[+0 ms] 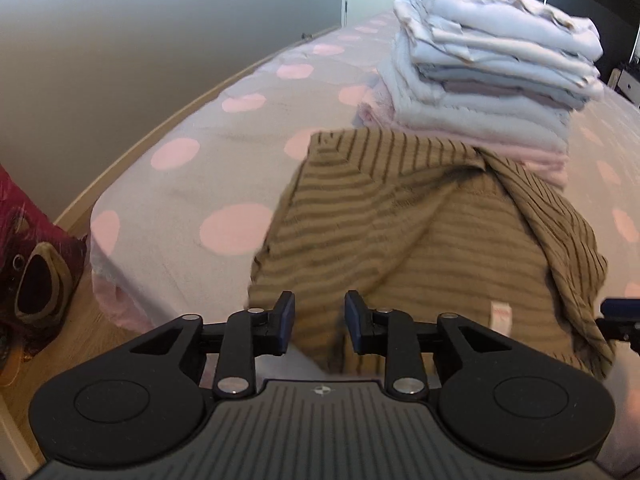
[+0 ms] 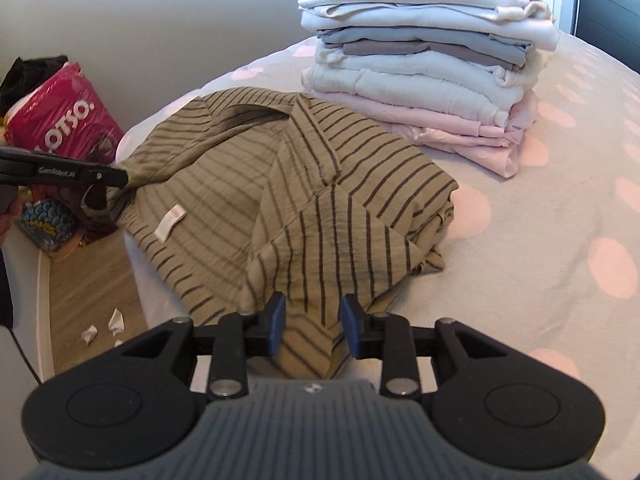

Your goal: Fold clothes

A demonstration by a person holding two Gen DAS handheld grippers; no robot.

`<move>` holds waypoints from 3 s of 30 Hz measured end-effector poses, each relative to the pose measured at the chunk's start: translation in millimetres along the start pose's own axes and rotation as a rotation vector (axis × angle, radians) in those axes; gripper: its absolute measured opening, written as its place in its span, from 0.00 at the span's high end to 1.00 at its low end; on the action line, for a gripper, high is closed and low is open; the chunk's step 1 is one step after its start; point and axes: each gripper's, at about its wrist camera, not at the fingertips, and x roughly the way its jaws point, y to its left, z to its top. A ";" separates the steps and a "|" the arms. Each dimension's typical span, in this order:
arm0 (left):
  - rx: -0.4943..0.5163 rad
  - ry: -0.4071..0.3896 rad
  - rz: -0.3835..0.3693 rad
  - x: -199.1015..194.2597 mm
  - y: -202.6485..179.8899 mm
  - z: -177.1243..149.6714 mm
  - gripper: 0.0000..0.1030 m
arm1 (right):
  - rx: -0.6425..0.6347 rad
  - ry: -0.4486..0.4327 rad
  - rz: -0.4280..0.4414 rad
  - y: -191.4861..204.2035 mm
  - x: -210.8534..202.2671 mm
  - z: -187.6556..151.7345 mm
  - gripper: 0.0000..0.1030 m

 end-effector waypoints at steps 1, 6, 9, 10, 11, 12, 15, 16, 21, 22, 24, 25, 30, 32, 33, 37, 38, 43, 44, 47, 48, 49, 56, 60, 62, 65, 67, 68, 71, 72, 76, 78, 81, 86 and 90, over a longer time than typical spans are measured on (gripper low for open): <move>0.008 0.017 -0.006 -4.8 -4.1 -4.1 0.74 | -0.006 0.002 -0.001 1.7 -3.8 -1.1 0.64; 0.030 0.073 -0.045 -28.8 -23.0 -24.5 0.73 | -0.020 -0.006 -0.001 6.6 -25.2 -11.4 0.63; 0.047 0.089 -0.076 -44.2 -37.0 -30.3 0.72 | -0.018 -0.017 -0.005 5.0 -42.5 -17.7 0.59; 0.063 0.089 -0.084 -49.4 -42.9 -29.8 0.72 | -0.016 -0.022 -0.009 3.7 -49.4 -20.2 0.58; 0.082 0.084 -0.091 -55.0 -48.9 -28.4 0.72 | -0.012 -0.028 -0.015 1.8 -57.4 -23.1 0.58; 0.098 0.074 -0.096 -60.8 -55.7 -25.5 0.70 | -0.007 -0.035 -0.021 -0.2 -65.5 -26.0 0.58; 0.145 0.041 -0.112 -78.3 -76.9 -15.6 0.64 | 0.021 -0.058 -0.045 -10.3 -93.2 -36.6 0.57; 0.161 0.030 -0.118 -83.7 -86.2 -10.9 0.64 | 0.031 -0.066 -0.054 -14.0 -102.7 -40.5 0.56; 0.284 -0.020 -0.159 -110.5 -142.2 14.5 0.64 | 0.076 -0.099 -0.107 -35.2 -152.8 -66.9 0.49; 0.320 -0.031 -0.164 -116.9 -156.4 19.9 0.64 | 0.086 -0.107 -0.117 -40.1 -163.5 -73.1 0.48; 0.388 -0.058 -0.177 -129.8 -185.7 30.5 0.64 | 0.106 -0.125 -0.134 -50.4 -185.7 -86.5 0.46; 0.417 -0.073 -0.188 -137.8 -201.0 34.9 0.64 | 0.116 -0.133 -0.143 -55.5 -196.6 -93.2 0.45; 0.564 -0.147 -0.243 -177.8 -277.6 56.7 0.58 | 0.159 -0.161 -0.209 -81.1 -244.4 -127.8 0.41; 0.610 -0.169 -0.264 -190.9 -311.2 58.5 0.57 | 0.182 -0.173 -0.228 -90.2 -260.1 -141.8 0.40; 0.626 -0.180 -0.276 -197.2 -326.0 57.6 0.56 | 0.193 -0.179 -0.237 -94.6 -267.8 -148.7 0.38; 0.663 -0.227 -0.341 -213.8 -375.1 41.3 0.51 | 0.231 -0.208 -0.278 -108.3 -293.4 -175.5 0.35; 0.668 -0.239 -0.360 -216.7 -386.0 35.9 0.51 | 0.240 -0.215 -0.288 -111.5 -299.1 -182.2 0.33; 0.652 -0.264 -0.462 -212.6 -428.9 -7.7 0.43 | 0.283 -0.235 -0.347 -125.1 -314.0 -214.0 0.32; 0.641 -0.277 -0.469 -210.5 -434.8 -18.6 0.42 | 0.298 -0.240 -0.355 -128.2 -315.6 -220.0 0.32; 0.597 -0.292 -0.488 -201.3 -447.1 -50.3 0.36 | 0.351 -0.239 -0.374 -136.7 -317.3 -234.9 0.27; 0.581 -0.294 -0.493 -197.8 -450.4 -60.7 0.36 | 0.369 -0.236 -0.380 -139.2 -317.4 -239.2 0.25; 0.560 -0.290 -0.499 -194.3 -451.0 -70.2 0.36 | 0.383 -0.230 -0.386 -141.0 -316.6 -242.3 0.25; 0.388 -0.275 -0.473 -171.2 -441.4 -125.1 0.27 | 0.464 -0.219 -0.435 -146.5 -312.9 -257.2 0.22; 0.372 -0.335 -0.399 -161.7 -436.4 -144.5 0.27 | 0.496 -0.232 -0.467 -144.6 -312.4 -262.4 0.21; 0.380 -0.332 -0.375 -156.7 -439.2 -149.3 0.27 | 0.503 -0.229 -0.493 -143.1 -312.0 -262.1 0.21; 0.383 -0.324 -0.374 -151.3 -444.7 -153.8 0.27 | 0.505 -0.228 -0.523 -141.1 -310.1 -257.6 0.20; 0.356 -0.321 -0.359 -148.1 -444.9 -153.0 0.27 | 0.496 -0.233 -0.534 -140.0 -308.0 -256.3 0.20; 0.345 -0.320 -0.361 -145.7 -445.4 -151.9 0.27 | 0.489 -0.237 -0.537 -139.4 -306.7 -256.4 0.19; 0.334 -0.341 -0.341 -141.4 -448.1 -151.1 0.27 | 0.485 -0.263 -0.553 -138.8 -303.8 -260.1 0.19; 0.340 -0.353 -0.326 -139.7 -449.8 -152.0 0.27 | 0.492 -0.265 -0.554 -139.7 -303.0 -261.8 0.19; 0.355 -0.344 -0.289 -128.9 -456.1 -155.0 0.27 | 0.527 -0.277 -0.555 -145.7 -296.0 -264.7 0.18; 0.352 -0.318 -0.297 -122.4 -456.3 -156.0 0.27 | 0.533 -0.274 -0.561 -149.2 -289.7 -263.2 0.15; 0.327 -0.306 -0.293 -113.7 -454.0 -154.6 0.24 | 0.537 -0.277 -0.565 -153.7 -281.7 -260.6 0.15; 0.251 -0.281 -0.305 -99.3 -444.2 -148.2 0.22 | 0.544 -0.285 -0.566 -160.9 -272.4 -259.1 0.13; 0.205 -0.275 -0.292 -92.7 -437.1 -143.1 0.00 | 0.557 -0.268 -0.568 -168.9 -263.4 -258.1 0.12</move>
